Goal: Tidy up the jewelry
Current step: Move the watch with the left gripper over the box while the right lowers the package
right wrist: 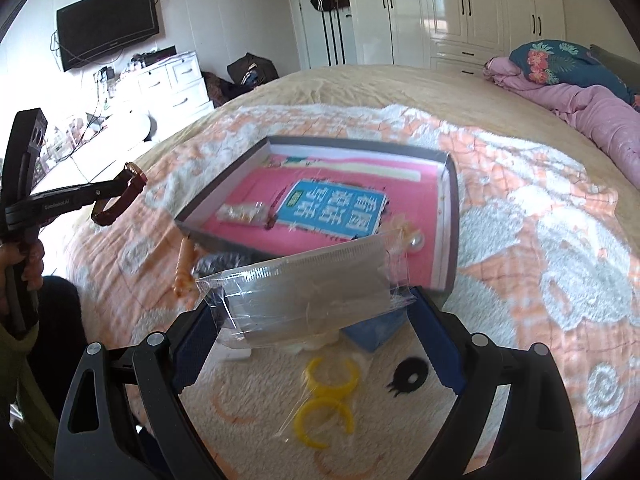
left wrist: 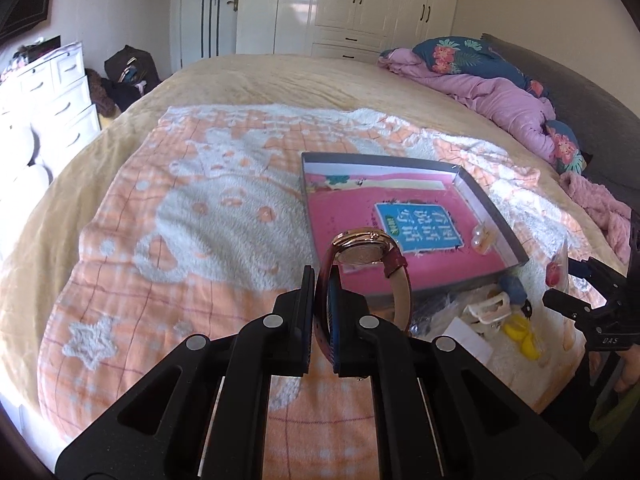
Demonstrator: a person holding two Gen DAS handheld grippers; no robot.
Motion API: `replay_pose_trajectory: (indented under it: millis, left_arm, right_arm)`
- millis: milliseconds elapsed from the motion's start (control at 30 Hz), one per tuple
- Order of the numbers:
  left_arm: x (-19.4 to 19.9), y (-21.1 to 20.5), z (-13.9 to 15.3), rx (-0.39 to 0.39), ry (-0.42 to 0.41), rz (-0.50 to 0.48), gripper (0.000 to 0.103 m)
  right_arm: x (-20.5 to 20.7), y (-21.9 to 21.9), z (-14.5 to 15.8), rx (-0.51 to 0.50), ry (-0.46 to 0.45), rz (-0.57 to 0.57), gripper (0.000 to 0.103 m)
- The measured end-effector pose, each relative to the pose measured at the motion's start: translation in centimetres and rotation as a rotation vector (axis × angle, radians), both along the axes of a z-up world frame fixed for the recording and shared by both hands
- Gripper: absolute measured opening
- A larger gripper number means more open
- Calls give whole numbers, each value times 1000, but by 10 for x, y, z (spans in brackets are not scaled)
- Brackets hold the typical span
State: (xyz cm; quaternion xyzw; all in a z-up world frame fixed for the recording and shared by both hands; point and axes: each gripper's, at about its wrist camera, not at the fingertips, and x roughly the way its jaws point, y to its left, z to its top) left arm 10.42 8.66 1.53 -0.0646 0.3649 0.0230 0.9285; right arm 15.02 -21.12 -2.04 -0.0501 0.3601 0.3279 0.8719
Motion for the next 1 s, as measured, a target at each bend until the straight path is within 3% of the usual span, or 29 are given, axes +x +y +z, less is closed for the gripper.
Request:
replay_pose_trajectory:
  millis: [500, 1000]
  left_arm:
    - [49, -25, 4, 7, -27, -49, 2]
    - [96, -47, -13, 17, -16, -95, 5]
  right_arm:
    - [48, -2, 16, 32, -26, -110, 89]
    - [77, 5, -10, 12, 26, -187, 90]
